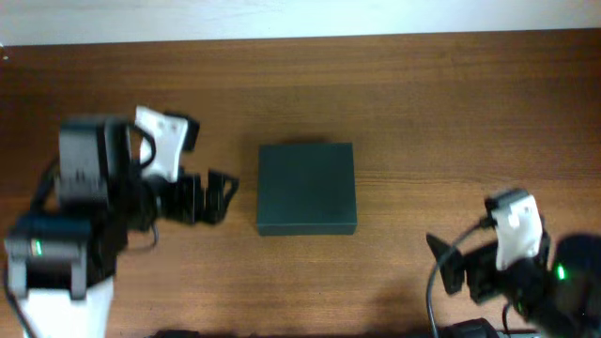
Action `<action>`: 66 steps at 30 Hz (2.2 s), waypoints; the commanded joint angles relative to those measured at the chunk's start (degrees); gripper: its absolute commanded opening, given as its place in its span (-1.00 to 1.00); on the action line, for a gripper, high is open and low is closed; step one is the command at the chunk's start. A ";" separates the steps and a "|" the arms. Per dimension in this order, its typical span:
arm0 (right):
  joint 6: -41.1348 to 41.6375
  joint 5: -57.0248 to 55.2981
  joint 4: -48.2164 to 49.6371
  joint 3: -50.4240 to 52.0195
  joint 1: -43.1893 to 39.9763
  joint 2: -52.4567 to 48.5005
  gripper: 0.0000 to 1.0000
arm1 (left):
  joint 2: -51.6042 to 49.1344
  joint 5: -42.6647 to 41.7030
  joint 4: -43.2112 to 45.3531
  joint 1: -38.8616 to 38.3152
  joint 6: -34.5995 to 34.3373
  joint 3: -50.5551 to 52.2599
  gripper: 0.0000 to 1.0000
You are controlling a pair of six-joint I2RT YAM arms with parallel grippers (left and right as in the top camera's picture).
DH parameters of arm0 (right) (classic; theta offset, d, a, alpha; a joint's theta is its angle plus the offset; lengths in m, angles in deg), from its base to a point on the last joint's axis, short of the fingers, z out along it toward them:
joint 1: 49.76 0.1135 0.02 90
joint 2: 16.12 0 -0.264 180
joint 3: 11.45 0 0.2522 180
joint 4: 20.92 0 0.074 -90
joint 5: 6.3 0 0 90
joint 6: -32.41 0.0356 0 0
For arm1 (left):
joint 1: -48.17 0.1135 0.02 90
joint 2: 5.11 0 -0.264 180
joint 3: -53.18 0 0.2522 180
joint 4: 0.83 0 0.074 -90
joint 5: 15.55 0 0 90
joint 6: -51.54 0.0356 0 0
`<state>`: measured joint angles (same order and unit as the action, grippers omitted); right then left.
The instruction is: Pack container
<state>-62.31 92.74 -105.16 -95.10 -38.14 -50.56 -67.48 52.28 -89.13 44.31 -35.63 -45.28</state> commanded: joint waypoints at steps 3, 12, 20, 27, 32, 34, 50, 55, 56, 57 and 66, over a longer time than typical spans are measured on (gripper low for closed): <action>-0.39 -0.46 0.22 4.09 0.33 7.34 0.98 | 13.25 0.39 6.47 -0.15 0.42 15.69 0.98; -0.42 -0.52 0.15 4.37 0.33 8.83 0.97 | 27.36 0.57 10.82 -0.11 -0.24 30.58 0.98; -0.42 -0.50 0.15 4.37 0.33 8.83 0.98 | 27.36 0.59 8.98 -0.11 -0.20 31.10 0.98; -0.42 -0.52 0.15 4.37 0.33 8.83 0.98 | 27.36 0.94 9.01 -0.11 -0.15 31.10 0.98; -0.42 -0.52 0.15 4.37 0.33 8.83 0.98 | 27.36 9.81 9.40 -0.11 0.28 31.10 0.98; -0.42 -0.52 0.15 4.37 0.33 8.83 0.97 | 27.71 12.96 10.05 -0.11 0.31 31.10 0.98; -0.42 -0.52 0.15 4.37 0.33 8.83 0.97 | 44.41 20.04 25.35 4.37 4.57 46.45 0.98; -0.42 -0.52 0.15 4.37 0.33 8.83 0.98 | 50.84 19.41 30.53 5.29 4.42 55.98 0.98; -0.42 -0.52 0.15 4.37 0.33 8.83 0.98 | 52.06 19.41 31.30 5.44 3.80 57.48 0.98; -0.42 -0.52 0.15 4.37 0.33 8.83 0.98 | 53.40 19.43 32.04 5.55 2.80 59.12 0.98; -0.42 -0.52 0.15 4.37 0.33 8.83 0.97 | 59.84 19.65 35.56 5.57 -6.54 70.42 0.98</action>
<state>-62.35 92.72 -105.14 -90.86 -38.14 -41.92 -9.12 71.71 -54.01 49.49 -37.36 22.08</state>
